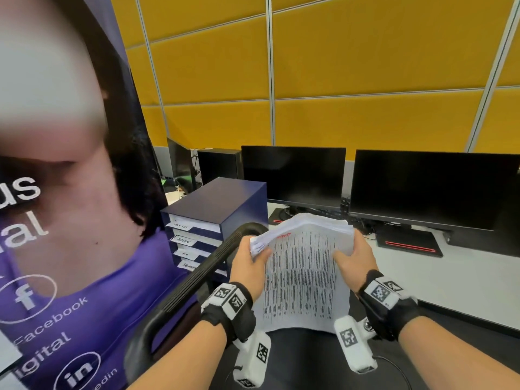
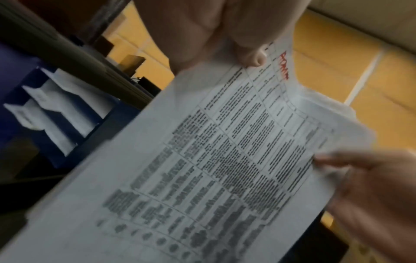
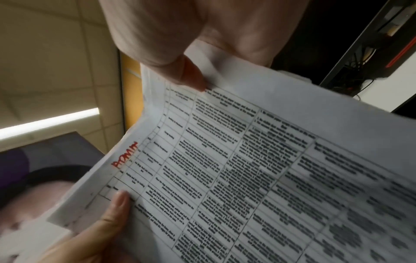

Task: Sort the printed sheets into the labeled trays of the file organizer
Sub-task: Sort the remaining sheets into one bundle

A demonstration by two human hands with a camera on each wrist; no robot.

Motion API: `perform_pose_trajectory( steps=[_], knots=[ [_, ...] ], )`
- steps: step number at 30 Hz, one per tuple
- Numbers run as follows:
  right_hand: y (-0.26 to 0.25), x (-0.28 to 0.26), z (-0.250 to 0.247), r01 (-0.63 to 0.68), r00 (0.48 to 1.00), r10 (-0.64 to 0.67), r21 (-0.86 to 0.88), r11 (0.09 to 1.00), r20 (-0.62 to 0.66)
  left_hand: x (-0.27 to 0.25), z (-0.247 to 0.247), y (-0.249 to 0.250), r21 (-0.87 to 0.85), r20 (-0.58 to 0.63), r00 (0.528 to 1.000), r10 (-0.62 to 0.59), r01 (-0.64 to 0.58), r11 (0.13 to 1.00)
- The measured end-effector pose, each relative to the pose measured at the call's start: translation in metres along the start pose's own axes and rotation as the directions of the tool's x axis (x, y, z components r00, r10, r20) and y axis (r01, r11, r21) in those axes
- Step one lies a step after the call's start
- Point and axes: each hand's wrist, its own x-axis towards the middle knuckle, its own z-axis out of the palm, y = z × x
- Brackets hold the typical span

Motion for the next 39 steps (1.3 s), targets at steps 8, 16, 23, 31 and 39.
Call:
perform_pose_trajectory(
  steps=[8,16,23,31,39],
  knots=[
    [-0.002,0.003,-0.001,0.021,1.0,-0.021,0.033,0.999,0.004,0.004,0.009,0.003,-0.012,-0.069,0.997,-0.013,0.013,1.0],
    [-0.017,0.016,-0.006,0.306,0.952,-0.277,-0.402,0.863,0.13,0.013,-0.004,0.013,0.268,-0.028,0.971,0.237,-0.221,0.938],
    [-0.011,0.018,-0.008,0.259,0.966,-0.254,-0.311,0.915,0.056,0.025,-0.014,0.015,0.401,0.09,0.979,0.18,-0.202,0.894],
    [0.005,0.012,-0.012,0.017,0.997,-0.011,-0.087,0.996,0.072,0.013,-0.006,0.015,0.014,-0.019,1.0,0.0,0.0,1.0],
    [0.007,0.001,-0.01,0.009,0.999,-0.007,-0.038,0.999,0.043,0.001,0.001,0.009,0.112,0.039,0.988,0.149,-0.152,0.982]
  ],
)
